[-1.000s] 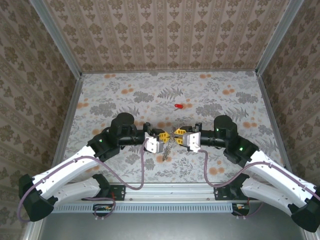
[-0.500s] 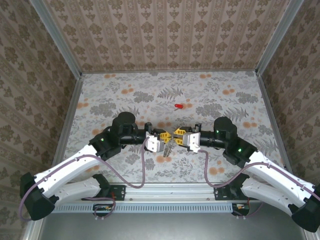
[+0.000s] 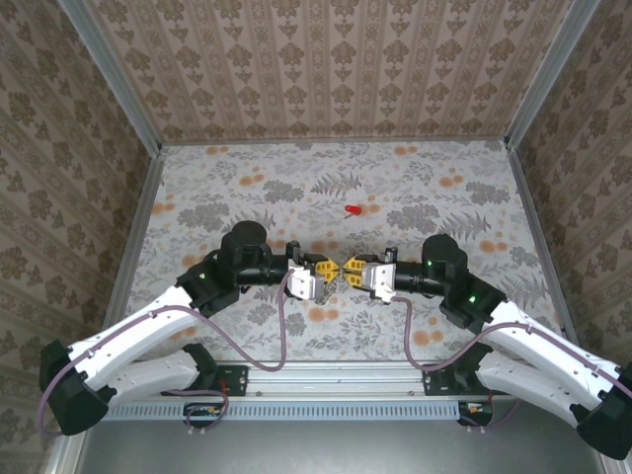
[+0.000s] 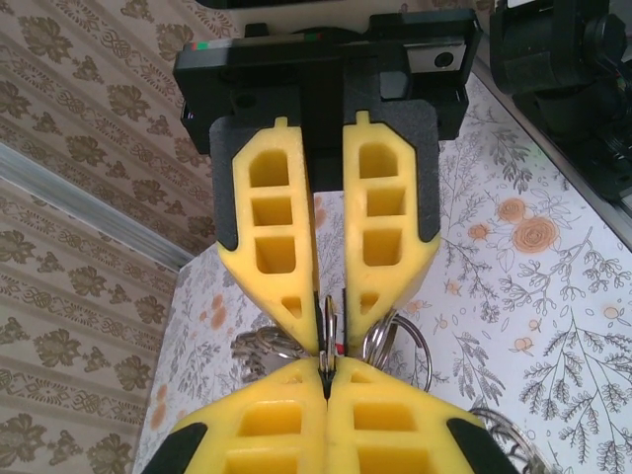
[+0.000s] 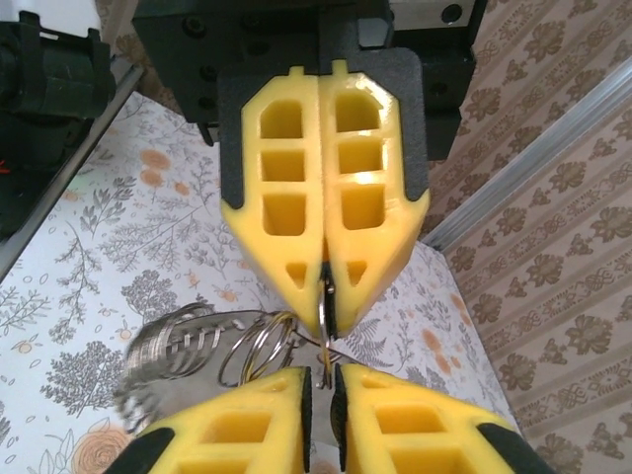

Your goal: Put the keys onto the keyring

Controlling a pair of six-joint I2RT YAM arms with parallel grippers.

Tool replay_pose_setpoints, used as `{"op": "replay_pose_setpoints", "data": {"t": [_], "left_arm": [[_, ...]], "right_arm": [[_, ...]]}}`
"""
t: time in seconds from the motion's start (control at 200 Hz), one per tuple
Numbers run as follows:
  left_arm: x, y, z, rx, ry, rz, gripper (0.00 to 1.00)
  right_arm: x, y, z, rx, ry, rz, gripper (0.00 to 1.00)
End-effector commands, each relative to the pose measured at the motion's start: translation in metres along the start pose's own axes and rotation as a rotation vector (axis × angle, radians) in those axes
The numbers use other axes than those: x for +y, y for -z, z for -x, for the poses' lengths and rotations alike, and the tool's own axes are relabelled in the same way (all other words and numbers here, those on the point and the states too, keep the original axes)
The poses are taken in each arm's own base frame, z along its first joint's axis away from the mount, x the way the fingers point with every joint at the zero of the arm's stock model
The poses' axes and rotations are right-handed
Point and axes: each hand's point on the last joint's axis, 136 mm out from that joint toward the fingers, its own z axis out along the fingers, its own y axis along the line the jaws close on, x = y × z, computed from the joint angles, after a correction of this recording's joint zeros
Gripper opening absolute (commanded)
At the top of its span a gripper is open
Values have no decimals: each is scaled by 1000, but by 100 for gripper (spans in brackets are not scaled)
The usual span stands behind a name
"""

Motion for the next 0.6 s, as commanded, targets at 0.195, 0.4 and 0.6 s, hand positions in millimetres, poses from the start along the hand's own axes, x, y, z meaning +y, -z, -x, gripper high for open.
{"op": "replay_pose_setpoints", "data": {"t": [0.195, 0.4, 0.6], "left_arm": [[9, -1, 11, -64, -17, 34, 0], [9, -1, 11, -58, 2, 32, 0], [5, 13, -3, 43, 62, 36, 69]], "right_arm": [[3, -5, 6, -52, -35, 1, 14], [0, -5, 4, -59, -38, -41, 0], [0, 4, -7, -21, 19, -105, 0]]}}
